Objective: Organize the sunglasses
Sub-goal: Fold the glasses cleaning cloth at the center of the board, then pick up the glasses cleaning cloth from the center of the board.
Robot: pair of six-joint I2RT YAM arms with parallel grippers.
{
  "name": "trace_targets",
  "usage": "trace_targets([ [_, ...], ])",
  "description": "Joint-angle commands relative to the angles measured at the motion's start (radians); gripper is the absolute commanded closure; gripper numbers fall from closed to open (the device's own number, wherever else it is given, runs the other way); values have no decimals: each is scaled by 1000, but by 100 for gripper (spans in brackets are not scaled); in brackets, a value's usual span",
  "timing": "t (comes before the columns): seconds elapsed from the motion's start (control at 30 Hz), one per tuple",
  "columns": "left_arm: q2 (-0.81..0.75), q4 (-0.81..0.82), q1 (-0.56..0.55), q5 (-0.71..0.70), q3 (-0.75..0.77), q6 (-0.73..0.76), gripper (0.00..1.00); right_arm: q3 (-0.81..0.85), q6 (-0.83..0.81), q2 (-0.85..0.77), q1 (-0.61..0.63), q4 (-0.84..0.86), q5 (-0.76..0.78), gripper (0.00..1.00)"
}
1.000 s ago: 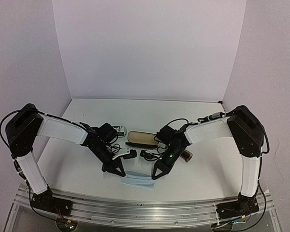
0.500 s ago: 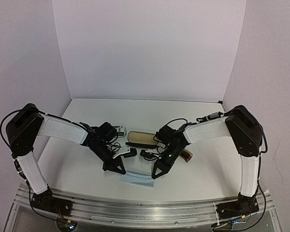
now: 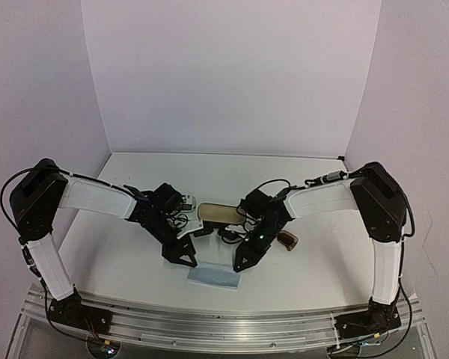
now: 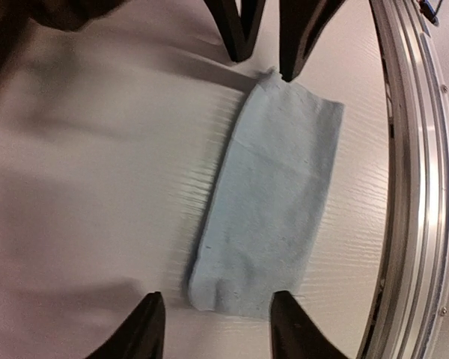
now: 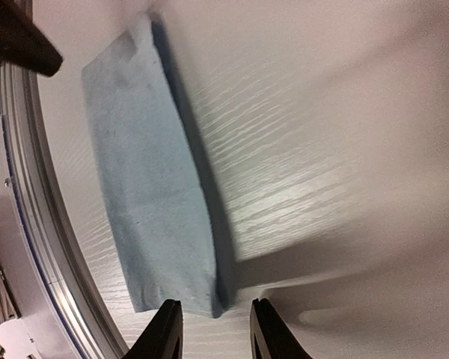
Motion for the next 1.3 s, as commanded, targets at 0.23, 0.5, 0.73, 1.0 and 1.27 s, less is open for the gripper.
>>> trace_targets([
  [0.23, -328, 157, -35, 16, -257, 453, 61, -318, -90, -379, 175, 370, 286, 58],
  [0.5, -292, 350, -138, -117, -359, 453, 49, -417, -154, -353, 290, 516, 420, 57],
  [0.73, -221, 396, -148, -156, -363, 466, 57, -391, -184, -278, 320, 509, 445, 58],
  [1.0, -184, 397, -171, -173, -376, 487, 65, -392, -178, -241, 336, 492, 453, 64],
  [1.27, -157, 397, -173, -215, -394, 539, 72, -368, -174, -215, 336, 464, 499, 81],
])
